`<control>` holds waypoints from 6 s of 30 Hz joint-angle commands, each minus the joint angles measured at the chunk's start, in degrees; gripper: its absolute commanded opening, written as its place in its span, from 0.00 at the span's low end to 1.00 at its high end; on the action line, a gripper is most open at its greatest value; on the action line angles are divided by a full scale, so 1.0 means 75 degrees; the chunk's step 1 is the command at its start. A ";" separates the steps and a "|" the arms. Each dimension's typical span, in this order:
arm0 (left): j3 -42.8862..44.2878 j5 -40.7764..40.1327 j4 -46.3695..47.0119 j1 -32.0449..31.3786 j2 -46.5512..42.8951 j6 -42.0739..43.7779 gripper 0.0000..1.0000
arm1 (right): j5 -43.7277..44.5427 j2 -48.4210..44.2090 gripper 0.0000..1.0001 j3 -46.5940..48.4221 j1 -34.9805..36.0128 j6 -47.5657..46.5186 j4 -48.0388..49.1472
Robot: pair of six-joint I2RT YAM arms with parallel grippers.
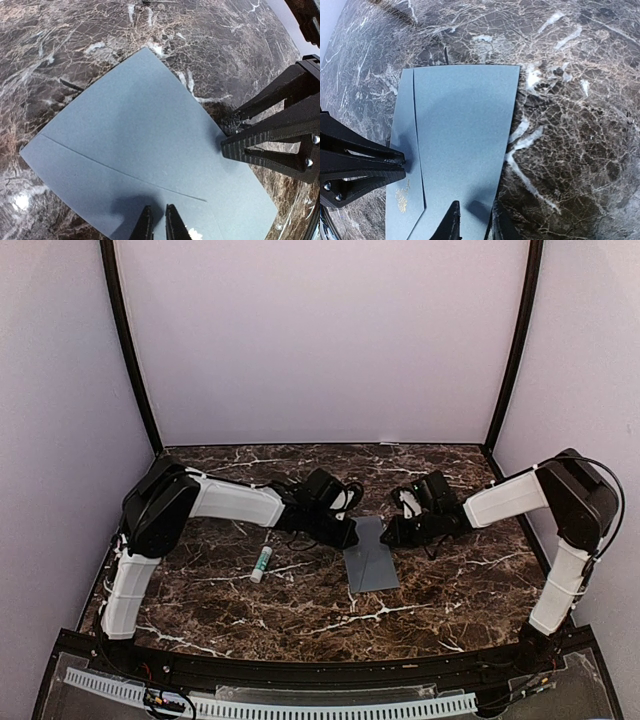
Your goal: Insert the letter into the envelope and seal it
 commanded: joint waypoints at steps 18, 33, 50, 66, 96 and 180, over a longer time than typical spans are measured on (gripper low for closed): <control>-0.0241 -0.1048 -0.0487 -0.0225 0.0115 -0.0040 0.00 | -0.1227 -0.1350 0.00 -0.0514 0.0666 0.0159 0.0483; -0.0632 -0.0930 -0.0118 -0.0225 -0.0072 0.0120 0.00 | -0.1909 0.0247 0.00 0.0008 0.0698 0.0335 0.1268; -0.1037 -0.1315 0.0175 -0.0227 -0.0852 0.0624 0.00 | -0.1488 0.0737 0.00 0.0247 0.0404 0.0147 0.0433; -0.2887 -0.1505 0.2266 -0.0720 -0.2134 0.1348 0.13 | -0.1242 0.0682 0.00 0.0526 0.0428 0.0240 -0.0124; -0.1637 -0.0503 0.3821 -0.0289 -0.0190 0.0327 0.09 | -0.0915 0.0988 0.00 0.1100 0.0467 0.0269 -0.0884; -0.1488 -0.0567 0.2846 -0.0080 0.0398 0.0667 0.00 | -0.0219 0.0250 0.00 0.1710 0.1014 0.0154 -0.2775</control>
